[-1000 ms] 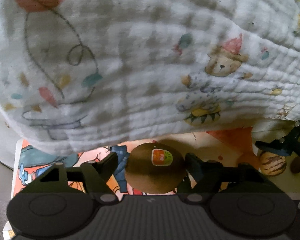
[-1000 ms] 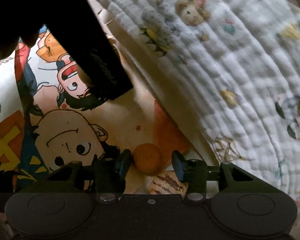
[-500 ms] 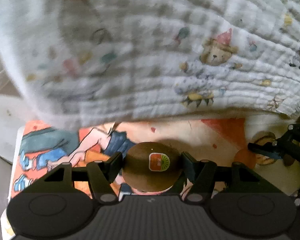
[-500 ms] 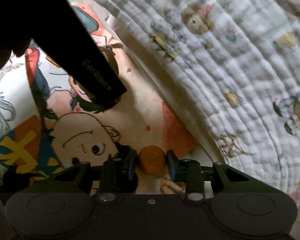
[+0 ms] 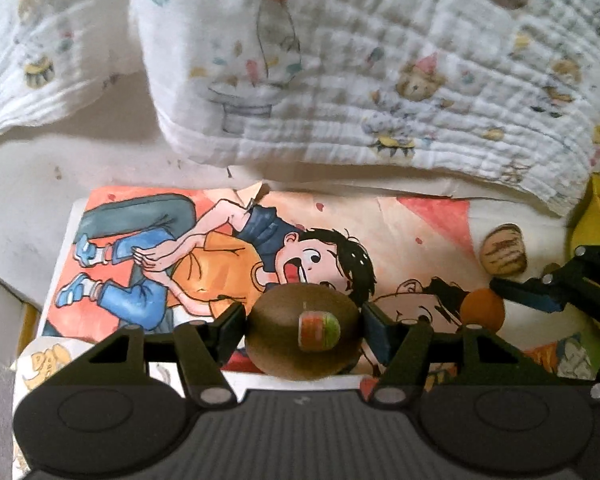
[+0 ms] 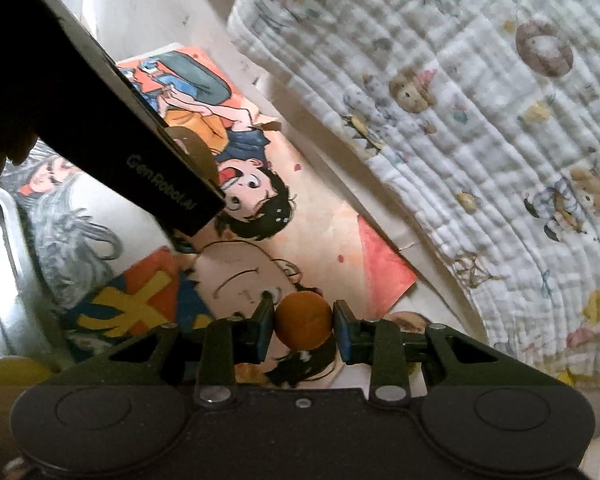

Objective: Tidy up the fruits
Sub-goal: 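Carry the kiwi and orange over the tray with both tools and lower them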

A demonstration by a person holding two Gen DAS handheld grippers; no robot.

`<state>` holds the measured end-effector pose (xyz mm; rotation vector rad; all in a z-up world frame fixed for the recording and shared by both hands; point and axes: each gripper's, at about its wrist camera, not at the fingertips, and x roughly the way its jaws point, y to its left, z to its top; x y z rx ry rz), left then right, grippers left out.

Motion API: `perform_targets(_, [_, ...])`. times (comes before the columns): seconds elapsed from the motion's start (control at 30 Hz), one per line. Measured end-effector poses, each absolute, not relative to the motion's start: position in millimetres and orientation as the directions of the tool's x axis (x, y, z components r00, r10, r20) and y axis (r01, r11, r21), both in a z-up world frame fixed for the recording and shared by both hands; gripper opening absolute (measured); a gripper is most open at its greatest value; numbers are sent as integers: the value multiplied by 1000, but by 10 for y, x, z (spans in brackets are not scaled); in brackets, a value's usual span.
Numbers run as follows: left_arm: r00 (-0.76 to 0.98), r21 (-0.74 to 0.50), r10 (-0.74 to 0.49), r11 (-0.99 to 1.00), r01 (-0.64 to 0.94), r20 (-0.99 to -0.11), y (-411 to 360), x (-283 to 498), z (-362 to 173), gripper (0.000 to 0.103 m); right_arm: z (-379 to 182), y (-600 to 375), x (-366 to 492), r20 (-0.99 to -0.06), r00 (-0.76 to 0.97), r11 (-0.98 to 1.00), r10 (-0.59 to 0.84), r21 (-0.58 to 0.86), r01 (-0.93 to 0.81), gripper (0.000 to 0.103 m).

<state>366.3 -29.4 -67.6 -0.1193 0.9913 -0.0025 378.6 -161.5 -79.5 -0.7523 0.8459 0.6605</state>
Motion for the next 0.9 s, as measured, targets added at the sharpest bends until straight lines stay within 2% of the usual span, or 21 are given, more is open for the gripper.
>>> perform_targets(0.43, [578, -150, -102, 988, -35, -809, -207, 3164, -420, 67, -477, -1715, 3160, -834, 503, 615, 227, -278, -738, 34])
perform_targets(0.9, [537, -156, -105, 986, -50, -837, -120, 2409, -389, 67, -197, -1657, 2545, -834, 483, 604, 266, -246, -758, 34])
